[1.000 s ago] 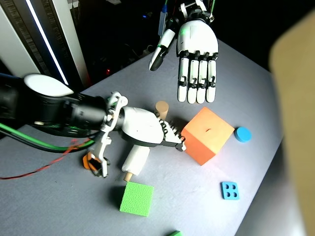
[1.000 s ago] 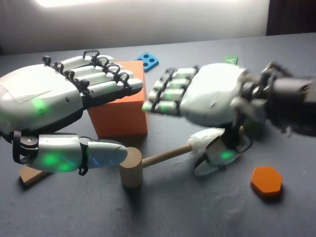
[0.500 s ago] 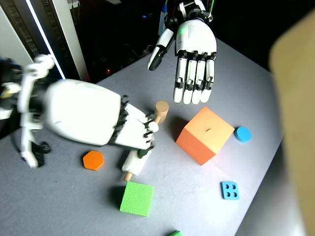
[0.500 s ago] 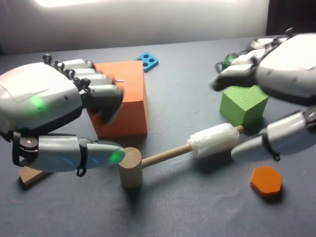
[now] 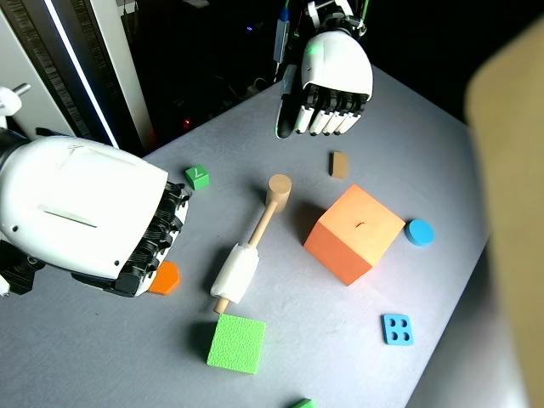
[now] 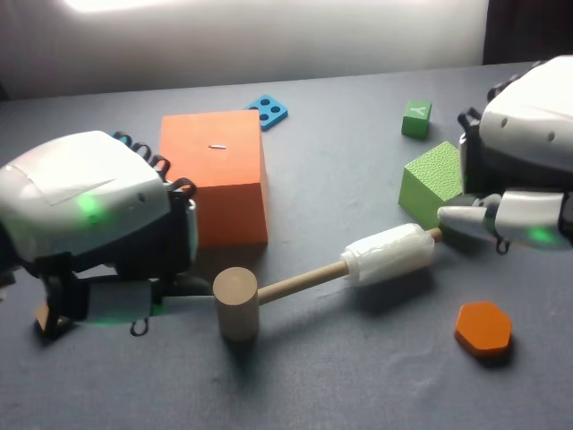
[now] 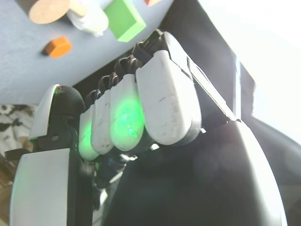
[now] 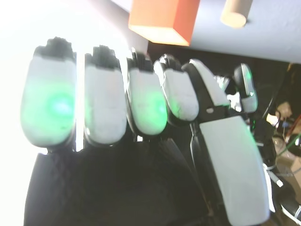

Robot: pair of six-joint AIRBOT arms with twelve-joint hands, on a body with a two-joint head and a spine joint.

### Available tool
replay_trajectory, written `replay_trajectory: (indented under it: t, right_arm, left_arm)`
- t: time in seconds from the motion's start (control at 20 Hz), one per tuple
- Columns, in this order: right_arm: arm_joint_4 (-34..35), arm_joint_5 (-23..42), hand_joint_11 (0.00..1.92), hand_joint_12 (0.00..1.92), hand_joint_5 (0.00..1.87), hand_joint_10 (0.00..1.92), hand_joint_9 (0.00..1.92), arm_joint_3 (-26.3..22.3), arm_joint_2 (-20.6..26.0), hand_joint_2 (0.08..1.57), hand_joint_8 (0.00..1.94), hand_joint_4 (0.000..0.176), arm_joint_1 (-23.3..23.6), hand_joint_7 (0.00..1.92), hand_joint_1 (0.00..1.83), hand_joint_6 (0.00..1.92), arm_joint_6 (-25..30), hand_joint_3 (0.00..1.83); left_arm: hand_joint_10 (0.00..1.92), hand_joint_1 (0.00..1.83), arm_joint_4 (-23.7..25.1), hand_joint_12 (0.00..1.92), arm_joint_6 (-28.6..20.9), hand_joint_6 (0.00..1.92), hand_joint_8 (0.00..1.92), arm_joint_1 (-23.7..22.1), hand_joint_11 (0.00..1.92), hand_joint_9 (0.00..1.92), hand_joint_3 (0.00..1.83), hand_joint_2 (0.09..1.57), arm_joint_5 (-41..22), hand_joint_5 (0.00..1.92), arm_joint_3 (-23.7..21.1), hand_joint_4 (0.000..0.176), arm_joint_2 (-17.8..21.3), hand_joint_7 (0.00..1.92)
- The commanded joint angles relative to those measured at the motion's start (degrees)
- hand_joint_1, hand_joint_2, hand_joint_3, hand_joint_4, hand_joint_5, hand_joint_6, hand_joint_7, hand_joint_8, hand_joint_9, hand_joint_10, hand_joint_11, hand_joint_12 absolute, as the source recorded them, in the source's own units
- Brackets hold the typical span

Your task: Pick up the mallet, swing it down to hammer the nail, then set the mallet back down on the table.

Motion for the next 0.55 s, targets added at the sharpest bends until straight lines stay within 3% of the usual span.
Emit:
replay_trajectory:
  t: [0.0, 0.05, 0.25, 0.35, 0.5]
  right_arm:
    - [-0.88, -2.03, 1.54, 1.92, 1.45, 1.92, 1.61, -0.13, 0.27, 1.45, 1.94, 0.123, 0.11, 1.59, 0.93, 1.92, 0.1, 0.0]
    - [-0.88, -2.02, 1.53, 1.92, 1.47, 1.92, 1.61, -0.13, 0.21, 1.46, 1.94, 0.136, -0.02, 1.6, 0.91, 1.92, 0.1, 0.0]
    - [-0.89, -1.55, 1.5, 1.92, 1.43, 1.92, 1.59, -0.14, -0.12, 1.46, 1.94, 0.149, 0.74, 1.57, 0.92, 1.92, -1.62, 0.0]
    - [-0.89, -1.43, 1.49, 1.92, 1.43, 1.92, 1.57, -0.14, -0.14, 1.46, 1.94, 0.166, 0.77, 1.56, 0.92, 1.92, -2.07, 0.0]
    - [-0.89, -1.29, 1.48, 1.92, 1.43, 1.92, 1.56, -0.12, -0.15, 1.45, 1.94, 0.176, 0.87, 1.55, 0.91, 1.92, -2.04, 0.0]
  left_arm:
    - [1.92, 1.2, -1.02, 1.92, 0.07, 1.92, 1.92, -0.98, 1.74, 1.71, 0.03, 1.37, -6.24, 1.66, -0.39, 0.132, -0.1, 1.66]
    - [1.92, 1.2, -1.02, 1.92, 0.07, 1.92, 1.92, -1.31, 1.72, 1.69, 0.04, 1.37, -6.16, 1.64, -0.63, 0.123, -0.31, 1.64]
    - [1.92, 1.23, -1.04, 1.92, 0.04, 1.92, 1.92, -1.7, 1.68, 1.66, 0.03, 1.33, -5.84, 1.61, -0.99, 0.123, -0.67, 1.62]
    - [1.92, 1.22, -1.04, 1.92, -0.2, 1.92, 1.92, -1.67, 1.66, 1.65, 0.03, 1.33, -5.89, 1.61, -0.71, 0.121, -0.7, 1.61]
    - [1.92, 1.17, -1.04, 1.92, -0.41, 1.92, 1.92, -1.61, 1.65, 1.65, 0.04, 1.35, -6.11, 1.61, -0.16, 0.137, -0.7, 1.62]
